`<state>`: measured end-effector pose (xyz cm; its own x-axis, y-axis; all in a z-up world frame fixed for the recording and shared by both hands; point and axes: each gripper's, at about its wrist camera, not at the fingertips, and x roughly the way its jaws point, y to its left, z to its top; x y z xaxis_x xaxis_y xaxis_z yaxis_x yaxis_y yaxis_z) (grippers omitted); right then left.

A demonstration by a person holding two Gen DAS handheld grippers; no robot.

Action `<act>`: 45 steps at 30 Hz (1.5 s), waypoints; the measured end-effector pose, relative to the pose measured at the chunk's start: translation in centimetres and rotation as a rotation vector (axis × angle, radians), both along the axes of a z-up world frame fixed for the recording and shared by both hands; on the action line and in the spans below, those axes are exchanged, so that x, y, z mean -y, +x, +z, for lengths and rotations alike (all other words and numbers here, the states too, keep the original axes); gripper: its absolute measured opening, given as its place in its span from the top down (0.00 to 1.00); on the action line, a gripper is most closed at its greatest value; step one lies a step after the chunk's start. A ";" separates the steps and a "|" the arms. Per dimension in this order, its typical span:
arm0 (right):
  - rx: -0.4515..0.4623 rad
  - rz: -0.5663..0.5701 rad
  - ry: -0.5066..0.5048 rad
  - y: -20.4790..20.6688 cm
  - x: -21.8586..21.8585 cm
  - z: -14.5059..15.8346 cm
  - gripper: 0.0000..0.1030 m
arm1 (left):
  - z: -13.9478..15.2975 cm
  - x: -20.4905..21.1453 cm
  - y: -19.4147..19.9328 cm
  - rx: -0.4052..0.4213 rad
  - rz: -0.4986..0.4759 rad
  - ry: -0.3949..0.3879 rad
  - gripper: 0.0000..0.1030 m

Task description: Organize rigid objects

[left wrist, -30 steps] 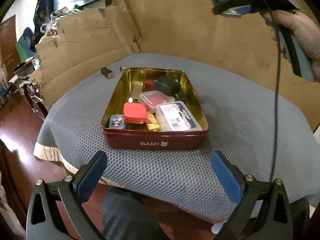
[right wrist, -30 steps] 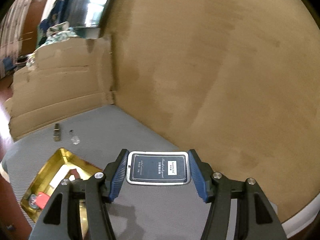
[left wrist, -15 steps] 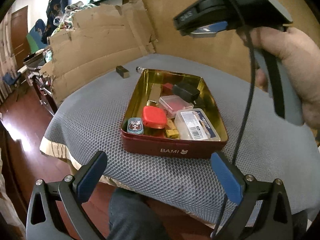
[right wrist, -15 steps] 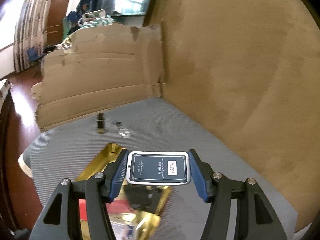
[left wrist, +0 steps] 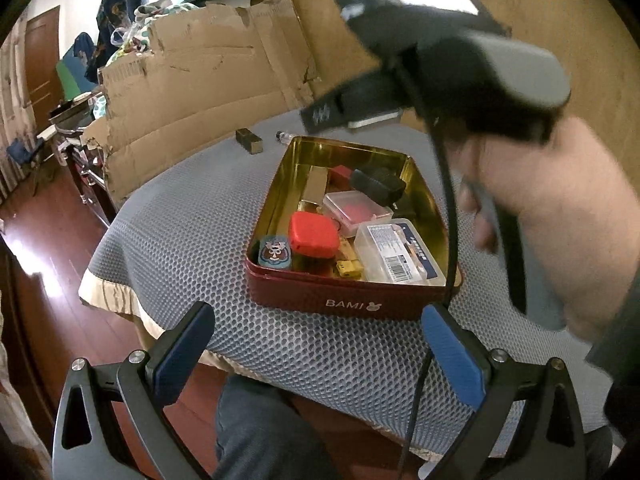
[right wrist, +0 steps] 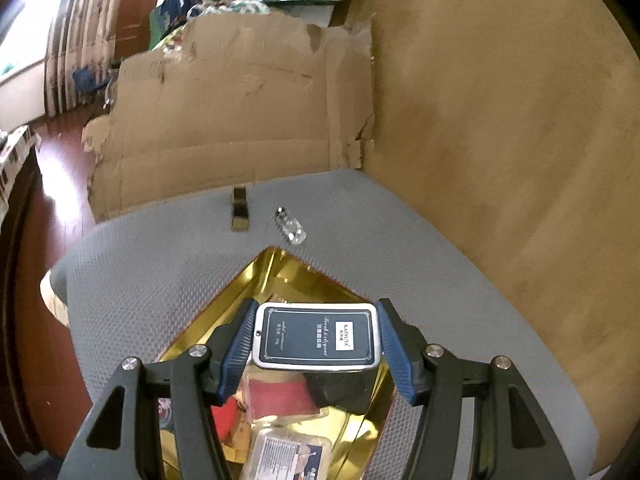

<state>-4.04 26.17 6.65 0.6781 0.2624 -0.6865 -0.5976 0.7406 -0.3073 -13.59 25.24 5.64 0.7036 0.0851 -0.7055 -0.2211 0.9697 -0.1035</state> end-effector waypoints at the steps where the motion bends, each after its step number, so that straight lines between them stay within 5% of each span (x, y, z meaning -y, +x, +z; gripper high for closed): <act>1: -0.006 0.000 -0.003 -0.1 0.0 -0.4 0.41 | 0.0 0.0 0.0 -0.001 0.002 0.000 0.01; 30: -0.059 -0.033 -0.024 -0.3 -0.3 -3.1 0.40 | -0.8 0.2 0.4 -0.050 0.014 0.012 0.01; 34: -0.044 -0.041 -0.022 -0.4 0.0 -2.9 0.24 | -0.9 0.2 0.5 -0.050 0.012 0.013 0.01; 45: -0.009 -0.071 -0.020 -0.9 1.3 -2.1 0.24 | -0.7 0.2 0.6 -0.045 0.013 0.047 0.01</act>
<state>-4.95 24.84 4.59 0.6886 0.1995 -0.6971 -0.5463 0.7750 -0.3178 -13.01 25.01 4.92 0.6697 0.1275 -0.7316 -0.2370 0.9703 -0.0478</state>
